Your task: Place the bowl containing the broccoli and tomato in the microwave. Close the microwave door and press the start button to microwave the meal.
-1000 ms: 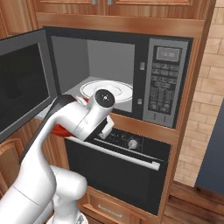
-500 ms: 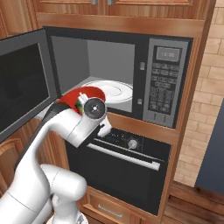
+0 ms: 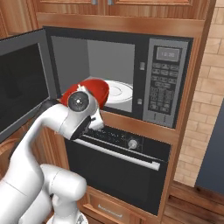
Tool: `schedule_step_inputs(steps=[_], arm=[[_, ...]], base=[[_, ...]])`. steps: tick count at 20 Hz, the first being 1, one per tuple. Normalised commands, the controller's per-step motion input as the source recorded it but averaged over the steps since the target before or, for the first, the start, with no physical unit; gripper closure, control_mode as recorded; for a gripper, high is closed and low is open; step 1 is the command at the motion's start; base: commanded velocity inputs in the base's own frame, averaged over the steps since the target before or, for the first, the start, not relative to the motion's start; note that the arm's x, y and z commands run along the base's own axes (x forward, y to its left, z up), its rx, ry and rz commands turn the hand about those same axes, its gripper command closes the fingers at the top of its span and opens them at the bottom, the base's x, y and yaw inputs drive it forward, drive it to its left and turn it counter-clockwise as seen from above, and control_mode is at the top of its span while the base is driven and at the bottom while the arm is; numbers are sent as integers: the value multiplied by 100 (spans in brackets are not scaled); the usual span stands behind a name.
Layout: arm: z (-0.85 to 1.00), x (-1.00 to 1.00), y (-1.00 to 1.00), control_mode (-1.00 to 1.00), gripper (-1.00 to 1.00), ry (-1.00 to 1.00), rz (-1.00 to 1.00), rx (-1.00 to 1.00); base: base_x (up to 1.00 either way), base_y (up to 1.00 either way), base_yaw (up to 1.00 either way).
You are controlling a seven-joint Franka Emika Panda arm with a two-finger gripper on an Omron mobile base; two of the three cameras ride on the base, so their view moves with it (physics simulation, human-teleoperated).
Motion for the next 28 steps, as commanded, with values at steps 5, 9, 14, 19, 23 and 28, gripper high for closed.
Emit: schedule_step_inputs(steps=[5, 9, 14, 19, 23, 28], arm=[[15, 38, 0, -100, 100, 11, -2, 0], [1, 42, -7, -100, 100, 2, 0, 2], [0, 46, -26, -100, 100, 0, -4, 10], [0, 41, -16, -100, 100, 0, -16, 22], [0, 33, 0, -100, 100, 5, -18, 14], [0, 48, -2, -100, 100, 7, -10, 8]], base=[[0, 0, 0], [0, 0, 0], [0, 0, 0], [0, 0, 0], [0, 0, 0], [0, 0, 0]])
